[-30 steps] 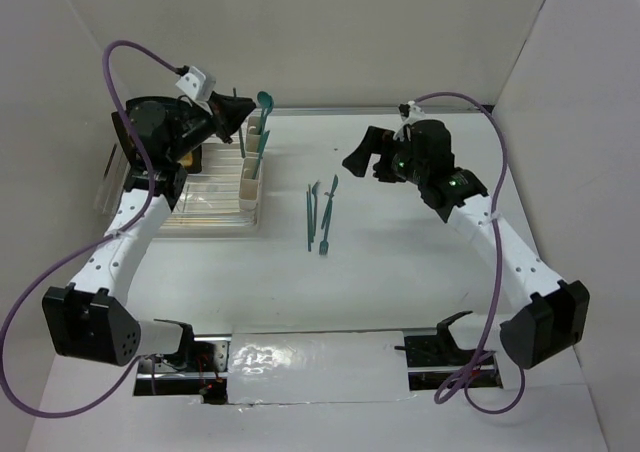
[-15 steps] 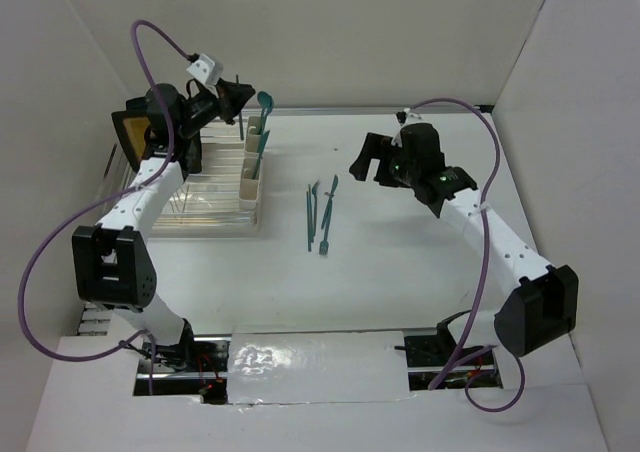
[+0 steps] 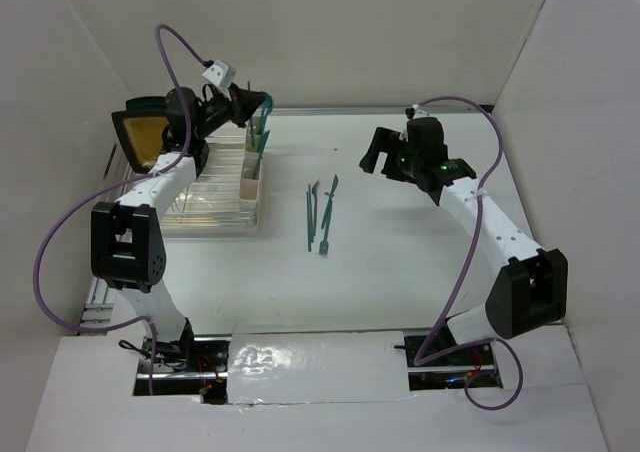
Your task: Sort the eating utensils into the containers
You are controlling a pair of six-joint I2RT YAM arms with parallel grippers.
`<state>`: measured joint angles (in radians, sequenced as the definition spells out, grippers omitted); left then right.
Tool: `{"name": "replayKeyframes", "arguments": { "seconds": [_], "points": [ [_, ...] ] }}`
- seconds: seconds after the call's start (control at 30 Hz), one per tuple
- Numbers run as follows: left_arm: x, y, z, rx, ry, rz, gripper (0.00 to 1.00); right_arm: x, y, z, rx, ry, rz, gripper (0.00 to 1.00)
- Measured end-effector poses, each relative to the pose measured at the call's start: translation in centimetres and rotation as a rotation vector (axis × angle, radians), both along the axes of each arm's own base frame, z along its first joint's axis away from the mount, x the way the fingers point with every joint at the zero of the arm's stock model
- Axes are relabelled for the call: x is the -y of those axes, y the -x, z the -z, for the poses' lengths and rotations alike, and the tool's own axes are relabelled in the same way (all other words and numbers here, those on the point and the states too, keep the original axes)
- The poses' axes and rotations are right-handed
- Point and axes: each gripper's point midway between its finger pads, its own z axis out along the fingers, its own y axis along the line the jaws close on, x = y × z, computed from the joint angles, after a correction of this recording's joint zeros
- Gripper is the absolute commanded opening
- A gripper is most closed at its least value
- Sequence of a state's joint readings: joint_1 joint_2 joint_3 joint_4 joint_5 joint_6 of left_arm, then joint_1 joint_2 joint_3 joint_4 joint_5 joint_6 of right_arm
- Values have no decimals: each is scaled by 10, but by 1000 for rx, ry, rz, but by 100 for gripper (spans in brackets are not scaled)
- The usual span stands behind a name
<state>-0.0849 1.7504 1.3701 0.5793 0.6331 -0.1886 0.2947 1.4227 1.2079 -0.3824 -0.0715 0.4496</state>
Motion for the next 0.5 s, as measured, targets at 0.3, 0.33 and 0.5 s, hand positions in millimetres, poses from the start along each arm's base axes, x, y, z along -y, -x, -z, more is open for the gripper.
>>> {"name": "replayKeyframes", "arguments": {
  "seconds": [0.3, 0.33, 0.5],
  "points": [
    [-6, -8, 4, 2, 20, -17, 46, -6, 1, 1, 2, -22, -12, 100],
    [-8, -8, 3, 4, 20, -21, 53, -9, 2, 2, 0, -25, -16, 100],
    [-14, -10, 7, -17, 17, -40, 84, -32, 6, 6, -7, -31, -54, 100]
  ]
}}
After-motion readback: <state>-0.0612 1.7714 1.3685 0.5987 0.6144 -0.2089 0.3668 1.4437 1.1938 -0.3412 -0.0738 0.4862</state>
